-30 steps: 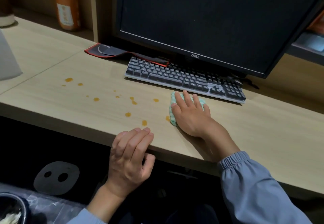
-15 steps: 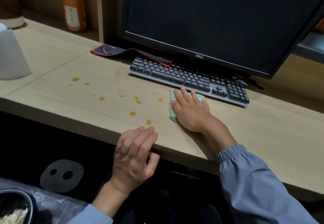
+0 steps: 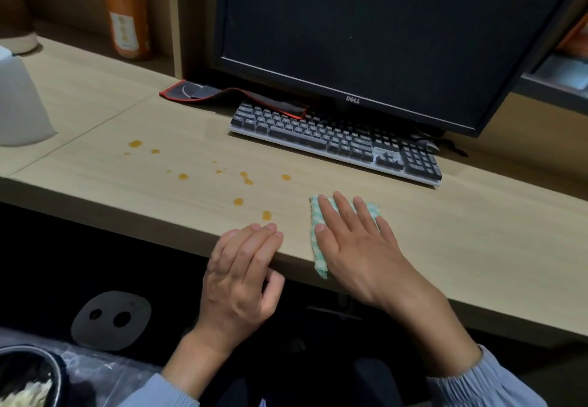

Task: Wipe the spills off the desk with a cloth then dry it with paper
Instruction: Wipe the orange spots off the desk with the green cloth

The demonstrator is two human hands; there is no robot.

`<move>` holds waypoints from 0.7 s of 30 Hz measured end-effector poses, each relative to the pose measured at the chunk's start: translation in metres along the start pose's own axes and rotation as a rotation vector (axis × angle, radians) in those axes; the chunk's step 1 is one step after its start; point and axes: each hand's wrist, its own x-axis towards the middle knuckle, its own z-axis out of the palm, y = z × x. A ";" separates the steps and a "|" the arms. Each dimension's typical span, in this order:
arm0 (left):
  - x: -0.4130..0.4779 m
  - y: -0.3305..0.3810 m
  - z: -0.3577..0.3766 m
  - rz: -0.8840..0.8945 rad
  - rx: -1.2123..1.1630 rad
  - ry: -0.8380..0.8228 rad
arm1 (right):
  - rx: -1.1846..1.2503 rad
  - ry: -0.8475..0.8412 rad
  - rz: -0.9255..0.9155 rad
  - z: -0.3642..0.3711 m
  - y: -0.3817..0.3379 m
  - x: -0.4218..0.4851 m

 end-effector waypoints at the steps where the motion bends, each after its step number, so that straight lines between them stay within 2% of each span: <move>1: 0.000 0.000 0.001 -0.001 -0.001 0.003 | -0.003 -0.007 0.001 -0.001 0.000 0.002; 13: 0.004 -0.002 0.012 0.035 0.030 0.098 | 0.059 0.007 0.014 -0.018 -0.008 0.106; 18: 0.003 -0.001 0.011 0.024 0.032 0.088 | 0.066 0.054 0.020 -0.016 -0.011 0.102; 21: 0.004 -0.003 0.004 0.021 0.033 0.029 | 0.058 0.020 -0.003 -0.016 -0.010 0.089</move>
